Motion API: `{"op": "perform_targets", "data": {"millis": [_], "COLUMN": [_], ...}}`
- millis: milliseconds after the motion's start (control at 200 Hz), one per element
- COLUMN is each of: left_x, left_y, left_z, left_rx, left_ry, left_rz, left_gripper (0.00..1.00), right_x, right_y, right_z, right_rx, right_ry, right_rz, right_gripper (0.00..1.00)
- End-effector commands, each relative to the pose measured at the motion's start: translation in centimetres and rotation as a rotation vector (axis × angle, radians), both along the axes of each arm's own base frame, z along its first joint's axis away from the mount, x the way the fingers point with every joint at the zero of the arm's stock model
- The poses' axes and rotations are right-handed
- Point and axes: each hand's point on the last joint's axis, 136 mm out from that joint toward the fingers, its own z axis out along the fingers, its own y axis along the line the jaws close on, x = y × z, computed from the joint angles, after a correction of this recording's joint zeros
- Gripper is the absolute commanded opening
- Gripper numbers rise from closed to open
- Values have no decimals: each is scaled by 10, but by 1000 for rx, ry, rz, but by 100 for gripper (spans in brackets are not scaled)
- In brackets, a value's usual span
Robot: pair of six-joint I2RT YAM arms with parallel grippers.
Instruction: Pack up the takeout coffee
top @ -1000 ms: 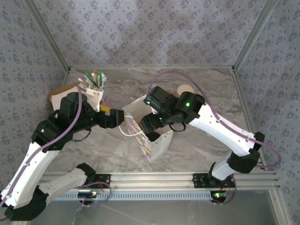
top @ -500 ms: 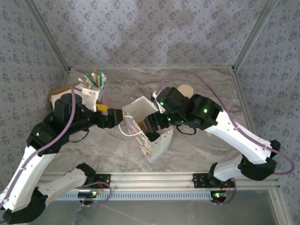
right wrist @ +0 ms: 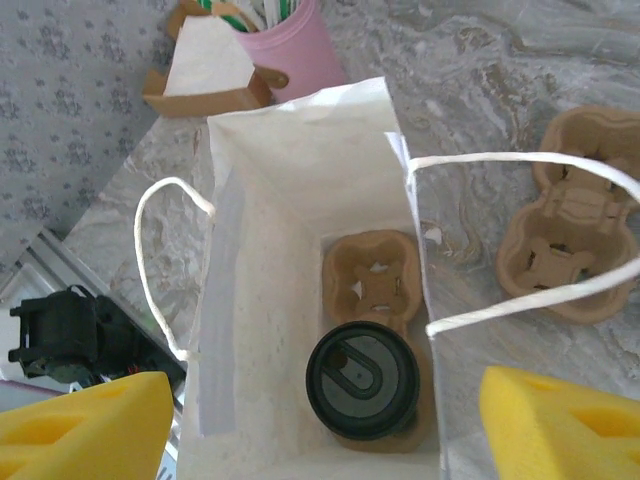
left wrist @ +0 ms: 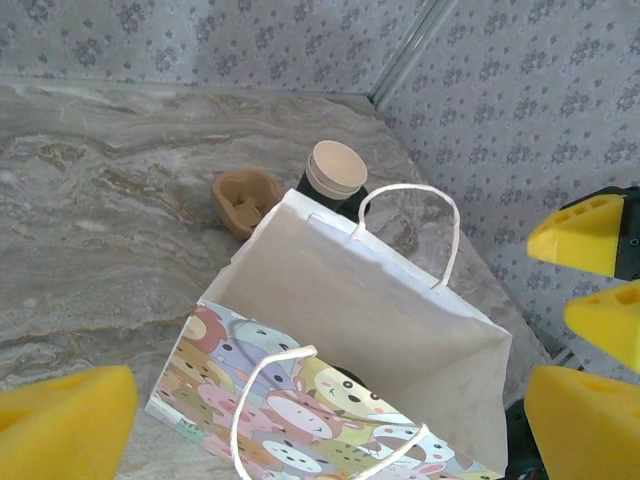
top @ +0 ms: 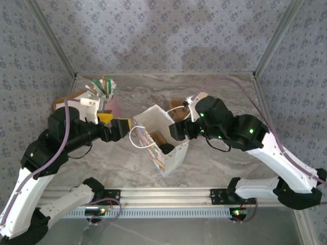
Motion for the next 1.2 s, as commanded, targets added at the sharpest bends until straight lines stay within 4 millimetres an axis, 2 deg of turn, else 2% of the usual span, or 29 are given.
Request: {"op": "perform_targets", "data": {"millis": [0, 225, 570, 790, 989, 1194], "left_x": [-2, -9, -21, -35, -50, -50], "left_y": [9, 24, 43, 73, 104, 107], "left_z": [23, 21, 0, -11, -28, -52], "left_rx": [-52, -67, -66, -66, -56, 23], "left_ry": [-66, -72, -20, 10, 46, 127], "left_rz": [36, 89, 156, 259, 371, 390], "left_gripper": [99, 100, 99, 100, 99, 99], "right_x": [6, 11, 10, 4, -3, -9], "right_y": [-15, -44, -85, -110, -119, -114], "right_z": [9, 6, -2, -13, -25, -32], "right_rx": [42, 59, 87, 71, 45, 63], "right_ry": [-30, -24, 4, 24, 69, 126], "right_rz": [-66, -146, -257, -317, -328, -312], "right_gripper": [82, 83, 83, 83, 87, 94]}}
